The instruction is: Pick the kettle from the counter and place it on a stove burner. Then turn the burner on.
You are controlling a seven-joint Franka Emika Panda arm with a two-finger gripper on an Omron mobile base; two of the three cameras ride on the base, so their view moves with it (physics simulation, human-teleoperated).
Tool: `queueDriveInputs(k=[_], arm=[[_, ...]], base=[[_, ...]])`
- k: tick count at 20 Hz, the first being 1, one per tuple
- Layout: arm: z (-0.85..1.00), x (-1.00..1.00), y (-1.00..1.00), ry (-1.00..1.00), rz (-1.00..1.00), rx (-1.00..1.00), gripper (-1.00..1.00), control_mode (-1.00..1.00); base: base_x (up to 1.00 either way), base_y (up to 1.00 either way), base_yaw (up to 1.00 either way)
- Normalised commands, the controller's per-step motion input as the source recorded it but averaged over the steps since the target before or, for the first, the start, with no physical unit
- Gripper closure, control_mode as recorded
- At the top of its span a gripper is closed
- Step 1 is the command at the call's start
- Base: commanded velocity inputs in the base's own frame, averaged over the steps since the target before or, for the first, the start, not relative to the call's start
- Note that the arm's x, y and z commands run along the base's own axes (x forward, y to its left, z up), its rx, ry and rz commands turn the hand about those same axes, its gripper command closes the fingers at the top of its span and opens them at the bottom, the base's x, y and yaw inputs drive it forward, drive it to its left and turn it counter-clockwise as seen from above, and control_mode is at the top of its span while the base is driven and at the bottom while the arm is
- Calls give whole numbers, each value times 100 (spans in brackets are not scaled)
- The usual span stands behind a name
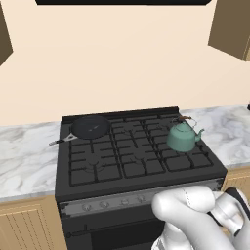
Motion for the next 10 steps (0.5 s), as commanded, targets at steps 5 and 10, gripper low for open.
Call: queueDriveInputs(k=[5,10], arm=[[0,0,0,0,0,0,100,-100],[0,0,0,-3,1,0,100,-100]], base=[[0,0,0],[0,0,0]])
